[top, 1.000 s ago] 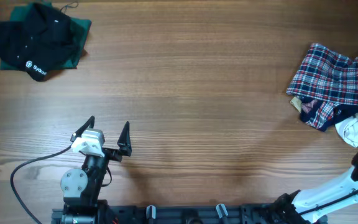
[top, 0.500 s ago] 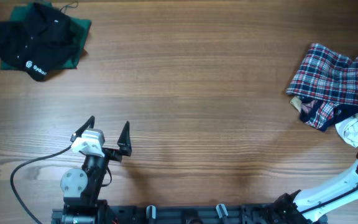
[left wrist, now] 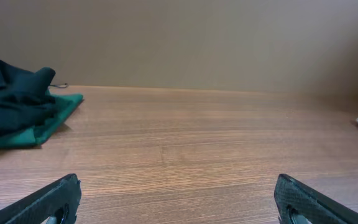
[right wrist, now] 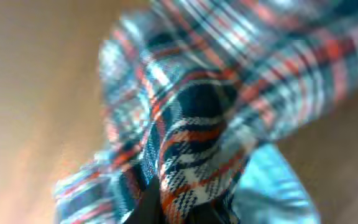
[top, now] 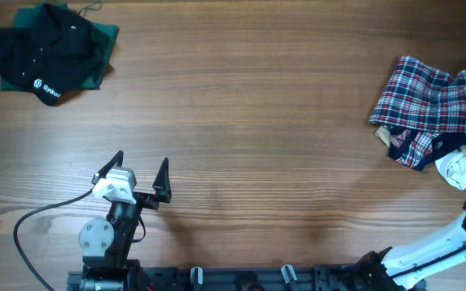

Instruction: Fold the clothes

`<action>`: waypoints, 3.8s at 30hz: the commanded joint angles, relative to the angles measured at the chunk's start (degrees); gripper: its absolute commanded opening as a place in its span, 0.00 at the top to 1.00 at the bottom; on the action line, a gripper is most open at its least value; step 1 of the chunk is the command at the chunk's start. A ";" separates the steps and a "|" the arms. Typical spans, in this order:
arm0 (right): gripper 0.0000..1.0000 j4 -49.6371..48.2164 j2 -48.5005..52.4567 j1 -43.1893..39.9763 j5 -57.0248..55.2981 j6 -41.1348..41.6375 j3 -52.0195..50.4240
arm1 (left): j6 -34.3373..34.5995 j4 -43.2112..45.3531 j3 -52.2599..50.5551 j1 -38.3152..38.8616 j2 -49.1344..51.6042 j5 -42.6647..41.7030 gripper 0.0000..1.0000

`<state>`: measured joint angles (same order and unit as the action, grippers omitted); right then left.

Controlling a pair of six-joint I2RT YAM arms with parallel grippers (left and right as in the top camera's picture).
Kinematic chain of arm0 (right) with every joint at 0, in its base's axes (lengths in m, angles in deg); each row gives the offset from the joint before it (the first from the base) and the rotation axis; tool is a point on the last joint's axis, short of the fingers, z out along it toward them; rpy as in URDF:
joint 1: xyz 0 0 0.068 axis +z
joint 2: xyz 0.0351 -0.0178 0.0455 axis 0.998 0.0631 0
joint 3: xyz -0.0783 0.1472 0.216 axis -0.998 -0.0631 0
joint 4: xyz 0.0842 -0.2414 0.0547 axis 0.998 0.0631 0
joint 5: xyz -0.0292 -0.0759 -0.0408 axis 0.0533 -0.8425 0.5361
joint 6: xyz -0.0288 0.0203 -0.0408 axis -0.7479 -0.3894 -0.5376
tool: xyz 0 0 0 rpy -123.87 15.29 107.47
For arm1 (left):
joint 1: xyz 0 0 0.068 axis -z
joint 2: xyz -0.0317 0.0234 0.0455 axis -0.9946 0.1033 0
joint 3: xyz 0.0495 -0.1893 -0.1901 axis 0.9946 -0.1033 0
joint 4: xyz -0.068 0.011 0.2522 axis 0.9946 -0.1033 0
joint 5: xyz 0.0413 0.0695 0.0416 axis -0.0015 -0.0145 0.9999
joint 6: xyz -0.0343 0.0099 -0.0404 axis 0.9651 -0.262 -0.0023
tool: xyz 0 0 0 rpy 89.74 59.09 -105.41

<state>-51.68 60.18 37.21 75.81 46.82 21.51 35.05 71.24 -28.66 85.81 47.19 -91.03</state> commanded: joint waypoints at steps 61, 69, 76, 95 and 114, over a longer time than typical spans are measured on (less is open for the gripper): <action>0.11 13.25 -7.50 74.10 -6.84 16.15 1.11 | -0.04 -0.22 -0.31 -0.37 -0.20 0.55 0.00; 0.10 10.19 0.28 74.99 1.53 16.63 1.11 | -0.04 -0.22 -0.31 -0.37 -0.20 0.55 0.00; 0.10 6.29 0.90 77.24 0.07 17.59 1.11 | -0.04 -0.22 -0.31 -0.37 -0.20 0.55 0.00; 0.95 -4.39 0.90 87.97 -5.03 16.20 1.11 | -0.04 -0.22 -0.31 -0.37 -0.20 0.55 0.00; 0.22 -12.41 0.90 97.26 1.29 16.41 1.11 | -0.04 -0.22 -0.31 -0.37 -0.20 0.55 0.00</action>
<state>-62.65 60.31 134.56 75.74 63.67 22.36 35.05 71.24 -28.66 85.81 47.19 -91.00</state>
